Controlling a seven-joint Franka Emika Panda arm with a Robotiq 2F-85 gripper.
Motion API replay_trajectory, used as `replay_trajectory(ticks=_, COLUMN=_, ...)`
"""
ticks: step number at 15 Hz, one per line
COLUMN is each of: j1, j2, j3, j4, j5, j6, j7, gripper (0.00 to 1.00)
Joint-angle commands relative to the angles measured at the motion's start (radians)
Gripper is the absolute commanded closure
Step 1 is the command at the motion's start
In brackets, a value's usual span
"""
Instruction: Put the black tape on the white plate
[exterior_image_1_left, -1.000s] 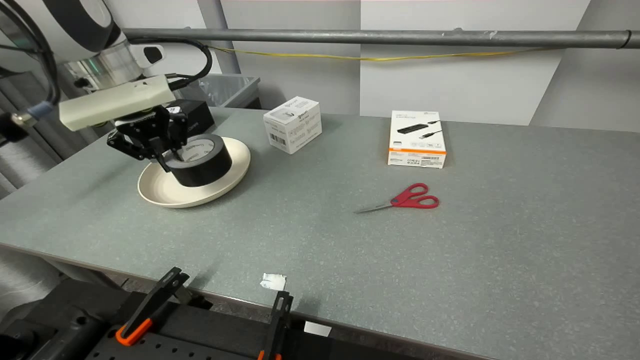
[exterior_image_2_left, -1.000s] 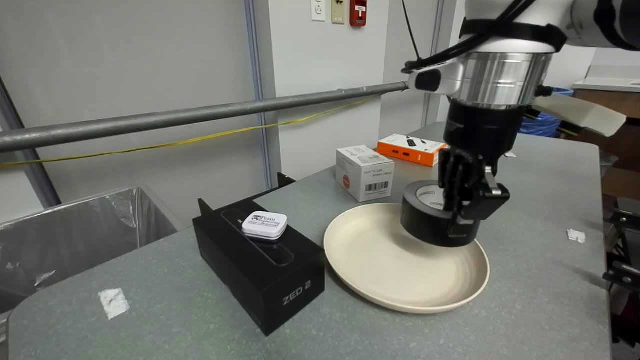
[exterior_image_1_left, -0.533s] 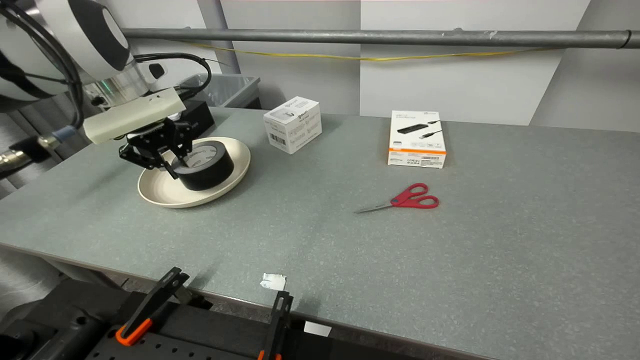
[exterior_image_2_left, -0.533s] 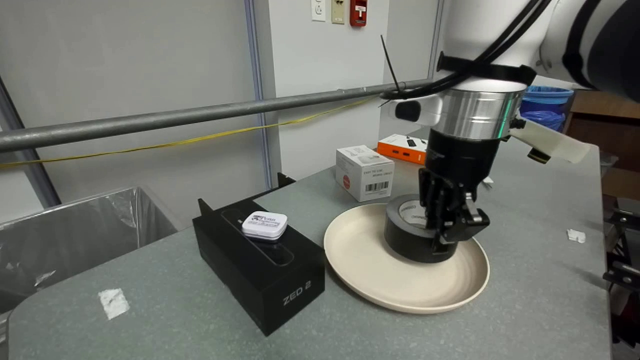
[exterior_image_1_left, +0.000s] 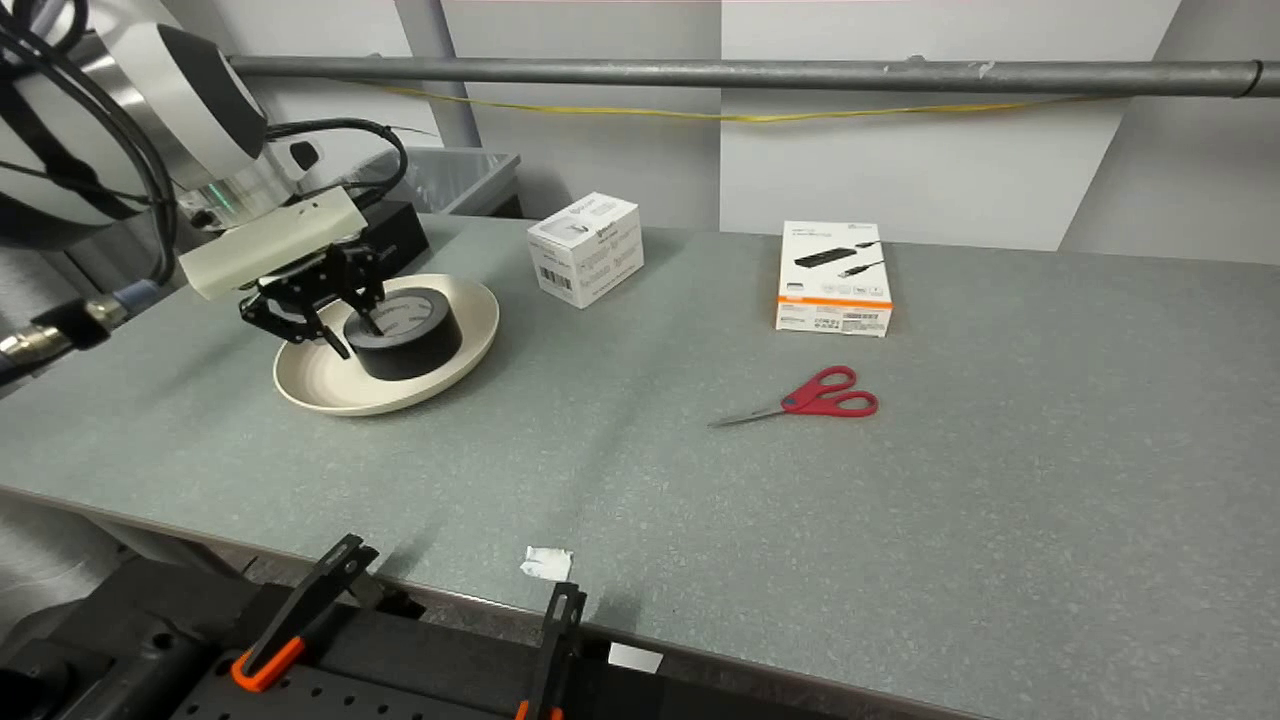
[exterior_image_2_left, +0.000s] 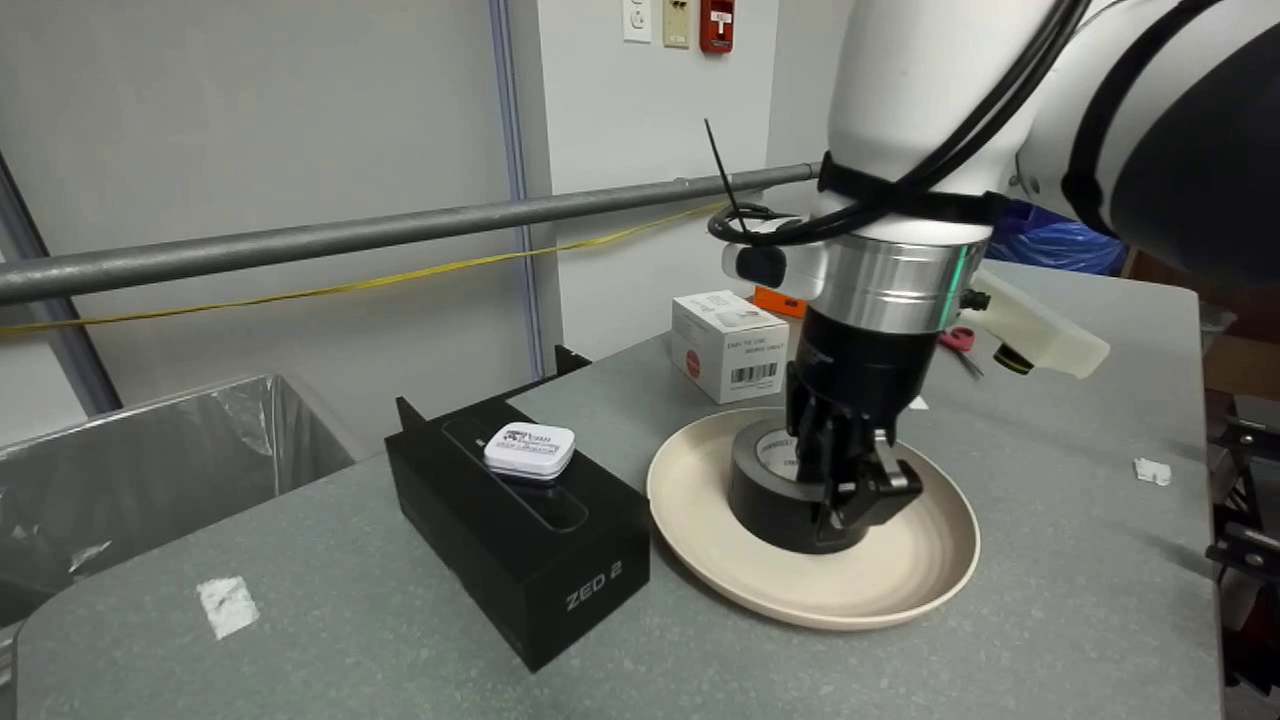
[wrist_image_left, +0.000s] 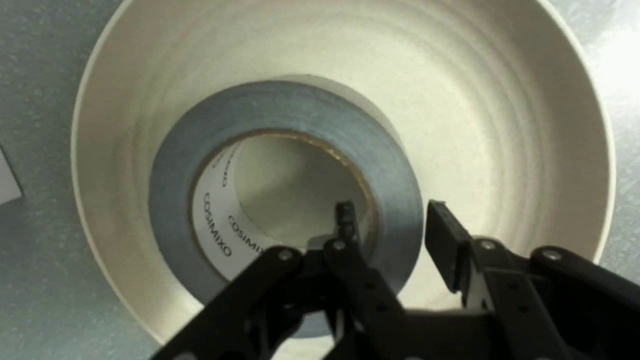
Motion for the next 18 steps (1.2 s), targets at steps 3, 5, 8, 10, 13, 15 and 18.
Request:
replay_trajectory(ticks=3, j1=0.047, j2=-0.008, j3=-0.031, j4=0.021, j5=-0.034, j6=0.024, j7=0.051, gripper=0.12)
replay_trajectory(ticks=5, j1=0.049, j2=-0.023, j3=-0.027, j4=0.018, j5=-0.029, j6=0.02, j7=0.057, gripper=0.01)
replay_trajectory(ticks=8, j1=0.046, j2=-0.039, j3=-0.022, j4=0.016, j5=-0.019, j6=0.002, j7=0.063, gripper=0.0)
replay_trajectory(ticks=10, j1=0.041, j2=-0.045, j3=-0.019, j4=0.016, j5=-0.013, j6=-0.014, j7=0.063, gripper=0.0)
replay_trajectory(ticks=13, j1=0.027, j2=-0.026, j3=-0.005, j4=0.024, j5=-0.004, j6=-0.004, j7=0.034, gripper=0.0)
replay_trajectory(ticks=15, j1=0.027, j2=-0.026, j3=-0.005, j4=0.024, j5=-0.004, j6=-0.004, j7=0.035, gripper=0.0)
replay_trajectory(ticks=18, j1=0.027, j2=-0.026, j3=-0.005, j4=0.024, j5=-0.004, j6=-0.004, j7=0.035, gripper=0.0)
